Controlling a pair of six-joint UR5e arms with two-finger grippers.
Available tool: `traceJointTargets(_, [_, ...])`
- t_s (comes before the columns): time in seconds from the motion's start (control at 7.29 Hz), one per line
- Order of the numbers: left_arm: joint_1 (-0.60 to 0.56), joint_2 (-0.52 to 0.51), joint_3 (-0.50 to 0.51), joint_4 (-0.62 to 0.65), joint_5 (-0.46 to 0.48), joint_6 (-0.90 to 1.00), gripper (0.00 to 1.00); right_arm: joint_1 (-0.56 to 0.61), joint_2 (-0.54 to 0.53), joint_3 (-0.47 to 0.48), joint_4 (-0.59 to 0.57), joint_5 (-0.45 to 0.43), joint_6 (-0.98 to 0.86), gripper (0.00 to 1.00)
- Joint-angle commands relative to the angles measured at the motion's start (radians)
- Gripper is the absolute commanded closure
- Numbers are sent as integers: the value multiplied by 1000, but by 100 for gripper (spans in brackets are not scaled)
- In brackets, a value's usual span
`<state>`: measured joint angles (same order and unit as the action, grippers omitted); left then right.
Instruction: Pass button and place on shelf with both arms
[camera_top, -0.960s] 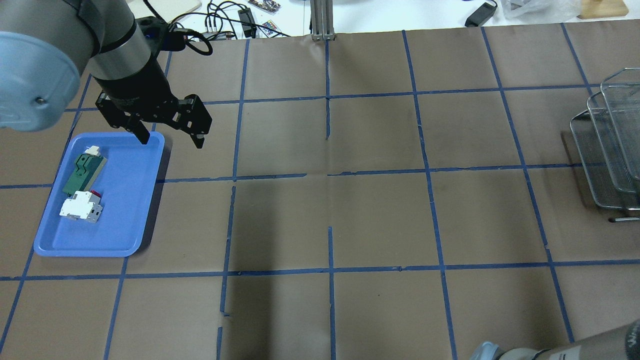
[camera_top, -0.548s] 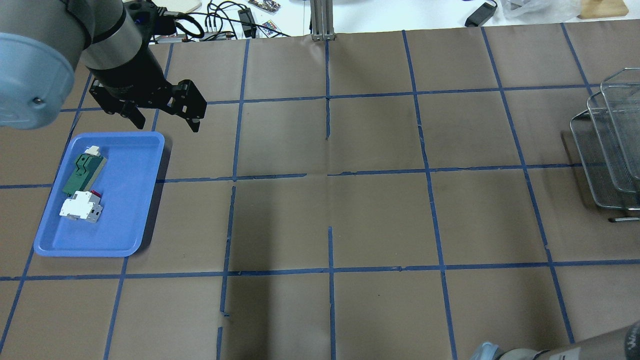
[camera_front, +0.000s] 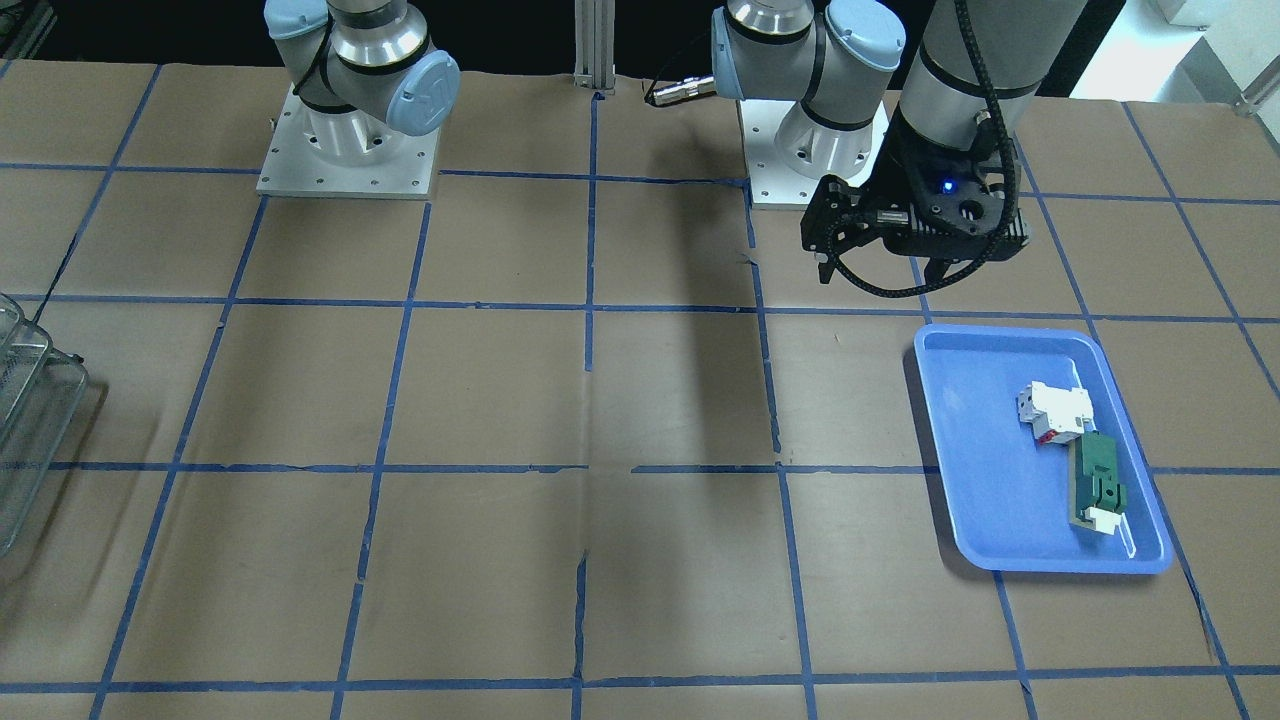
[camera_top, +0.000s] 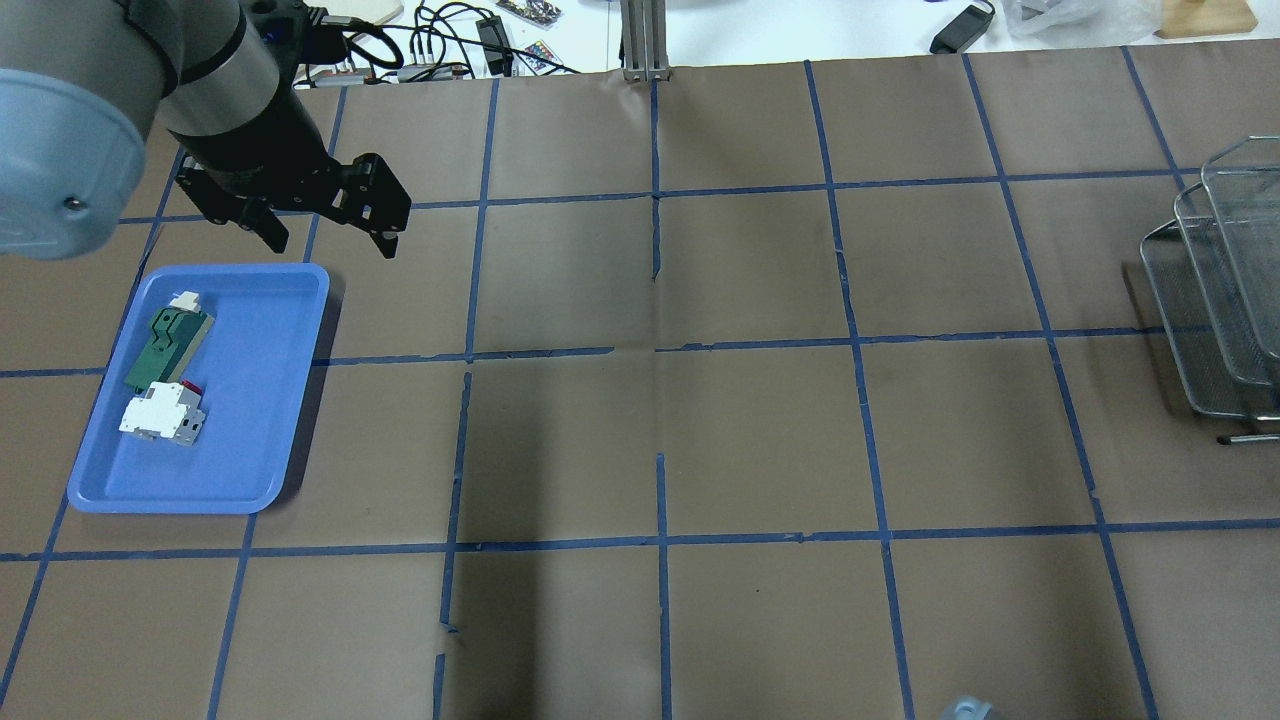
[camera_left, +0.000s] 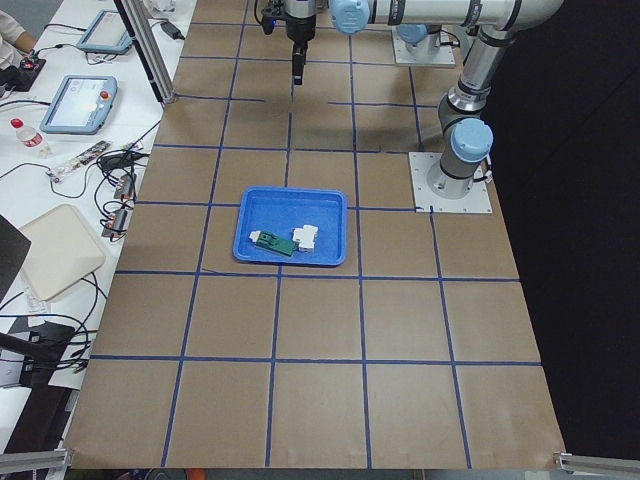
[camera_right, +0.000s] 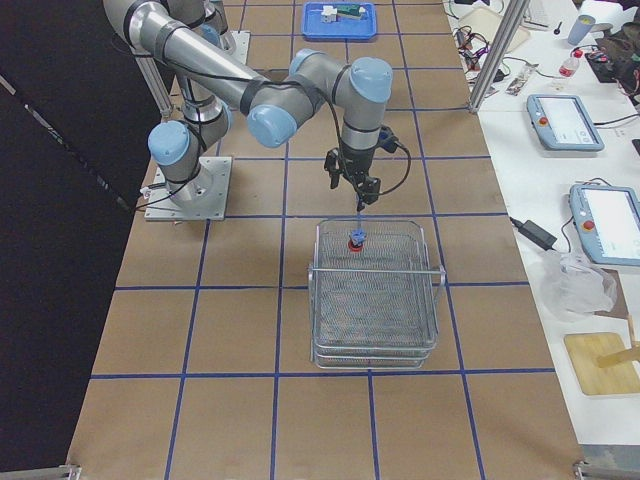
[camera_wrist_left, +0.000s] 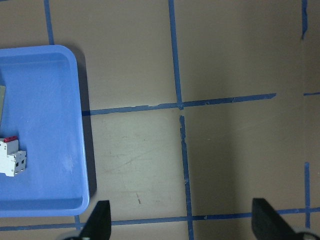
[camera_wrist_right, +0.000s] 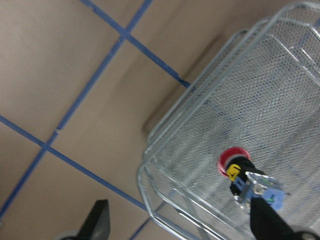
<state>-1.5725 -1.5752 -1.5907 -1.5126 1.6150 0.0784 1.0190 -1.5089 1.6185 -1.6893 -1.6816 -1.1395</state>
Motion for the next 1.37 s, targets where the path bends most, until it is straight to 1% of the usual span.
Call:
traceJointTargets(0.0, [2, 0, 1, 0, 0, 3, 0, 218, -86, 21, 84, 45, 449, 0])
traceJointTargets(0.27, [2, 0, 3, 0, 3, 3, 0, 434, -166, 91, 92, 77, 887, 0])
traceJointTargets(0.41, [2, 0, 3, 0, 3, 3, 0, 525, -190, 122, 91, 74, 1035, 0])
traceJointTargets(0.55, [2, 0, 3, 0, 3, 3, 0, 564, -209, 139, 98, 79, 1094, 0])
traceJointTargets(0.69, [2, 0, 3, 0, 3, 4, 0, 555, -261, 142, 170, 121, 1097, 0])
traceJointTargets(0.82, [2, 0, 3, 0, 3, 4, 0, 534, -293, 147, 183, 108, 1098, 0])
traceJointTargets(0.96, [2, 0, 3, 0, 3, 4, 0, 503, -298, 147, 195, 120, 1098, 0])
traceJointTargets(1.23, [2, 0, 3, 0, 3, 7, 0, 498, -298, 147, 192, 122, 1100, 0])
